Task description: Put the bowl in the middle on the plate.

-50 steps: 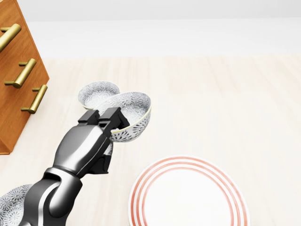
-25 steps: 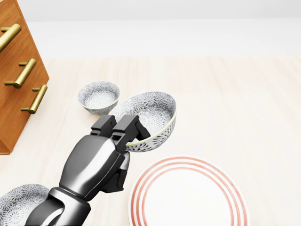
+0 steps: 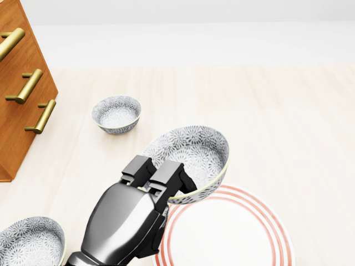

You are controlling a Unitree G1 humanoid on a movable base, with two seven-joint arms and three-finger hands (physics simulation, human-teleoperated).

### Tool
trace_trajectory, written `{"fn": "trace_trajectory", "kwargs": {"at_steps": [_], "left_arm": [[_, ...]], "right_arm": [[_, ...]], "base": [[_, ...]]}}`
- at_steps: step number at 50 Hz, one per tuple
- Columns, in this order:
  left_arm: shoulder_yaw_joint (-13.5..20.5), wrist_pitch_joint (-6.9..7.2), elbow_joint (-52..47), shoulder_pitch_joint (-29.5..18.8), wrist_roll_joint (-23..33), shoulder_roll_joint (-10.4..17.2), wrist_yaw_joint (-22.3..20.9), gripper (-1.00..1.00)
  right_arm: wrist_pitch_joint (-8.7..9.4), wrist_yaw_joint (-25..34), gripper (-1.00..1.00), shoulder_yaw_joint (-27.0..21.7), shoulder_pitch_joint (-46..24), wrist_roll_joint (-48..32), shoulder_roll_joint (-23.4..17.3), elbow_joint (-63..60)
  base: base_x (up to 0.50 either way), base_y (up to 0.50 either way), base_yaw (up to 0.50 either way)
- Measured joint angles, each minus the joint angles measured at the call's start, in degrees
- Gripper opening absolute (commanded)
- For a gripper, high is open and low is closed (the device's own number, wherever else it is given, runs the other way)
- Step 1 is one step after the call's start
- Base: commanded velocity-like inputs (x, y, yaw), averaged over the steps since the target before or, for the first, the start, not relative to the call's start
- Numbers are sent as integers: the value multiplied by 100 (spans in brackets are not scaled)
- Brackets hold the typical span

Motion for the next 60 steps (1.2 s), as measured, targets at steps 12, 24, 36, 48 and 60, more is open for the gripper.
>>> {"fn": "trace_trajectory", "kwargs": {"at_steps": [12,24,36,48,60], "left_arm": [[-654,0,-398,363,270,128,79,-100],[-1084,0,-468,607,409,316,278,-100],[-1247,0,-463,724,594,463,336,-100],[-1315,0,-427,789,787,539,326,-100],[-1501,0,-58,894,1081,630,610,-100]], "right_arm": [[0,5,100,18,5,-31,2,40],[0,4,100,27,8,-56,3,76],[0,-28,100,59,2,-71,0,131],[0,-19,100,68,15,-87,10,129],[0,9,100,66,19,-106,18,106]], "base": [[0,0,0],[0,0,0],[0,0,0],[0,0,0],[0,0,0]]}}
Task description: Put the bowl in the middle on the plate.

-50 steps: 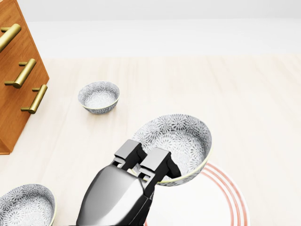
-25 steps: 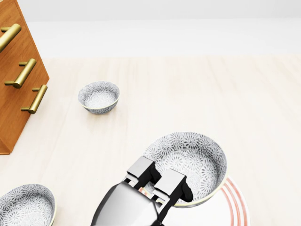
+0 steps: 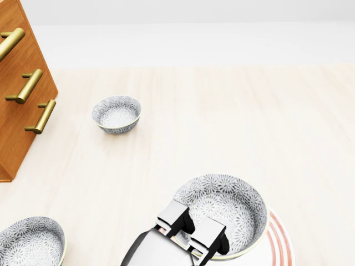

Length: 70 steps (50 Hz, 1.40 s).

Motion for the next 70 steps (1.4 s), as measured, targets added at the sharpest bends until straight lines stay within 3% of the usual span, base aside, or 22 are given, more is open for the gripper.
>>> {"fn": "trace_trajectory", "kwargs": {"at_steps": [14,28,55,70], "left_arm": [[-513,0,201,175,244,210,237,-100],[-702,0,264,163,201,271,218,-100],[-380,0,744,-100,681,91,262,-100],[-261,0,980,-177,653,11,178,-100]], "right_arm": [[0,-5,100,2,5,-15,4,21],[0,-17,100,15,9,-19,10,34],[0,1,100,6,18,5,15,27],[0,-6,100,21,7,-6,19,28]], "base": [[0,0,0],[0,0,0],[0,0,0],[0,0,0]]}}
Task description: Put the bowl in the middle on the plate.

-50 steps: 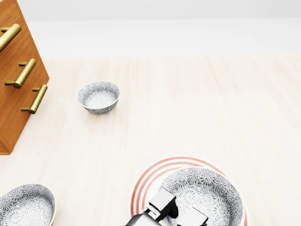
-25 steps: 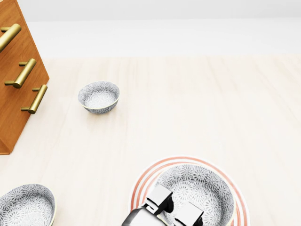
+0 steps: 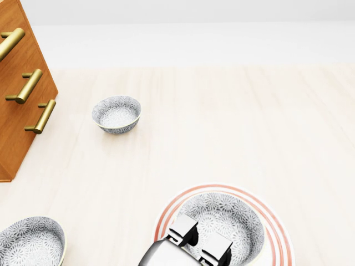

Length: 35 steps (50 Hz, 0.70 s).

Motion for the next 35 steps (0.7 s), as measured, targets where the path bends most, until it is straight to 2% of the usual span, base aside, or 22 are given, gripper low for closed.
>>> {"fn": "trace_trajectory", "kwargs": {"at_steps": [35], "left_arm": [[262,0,278,-166,-588,-214,-460,-100]], "right_arm": [[0,-14,100,23,-16,-12,1,-32]], "base": [[0,0,0]]}}
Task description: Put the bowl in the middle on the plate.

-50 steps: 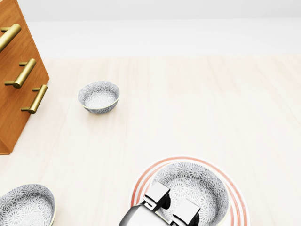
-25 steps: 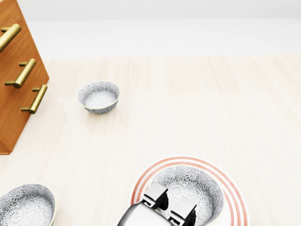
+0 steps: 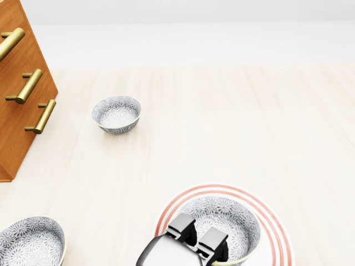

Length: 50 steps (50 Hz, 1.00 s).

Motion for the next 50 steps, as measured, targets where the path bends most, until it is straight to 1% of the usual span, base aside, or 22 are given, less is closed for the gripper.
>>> {"fn": "trace_trajectory", "kwargs": {"at_steps": [21,50], "left_arm": [[148,0,127,-120,-134,-116,-101,-100],[263,0,183,-166,-186,-138,-171,-100]], "right_arm": [[0,-30,100,21,-28,-2,-31,58],[0,-51,100,14,-23,4,-32,60]], "base": [[0,0,0],[0,0,0]]}}
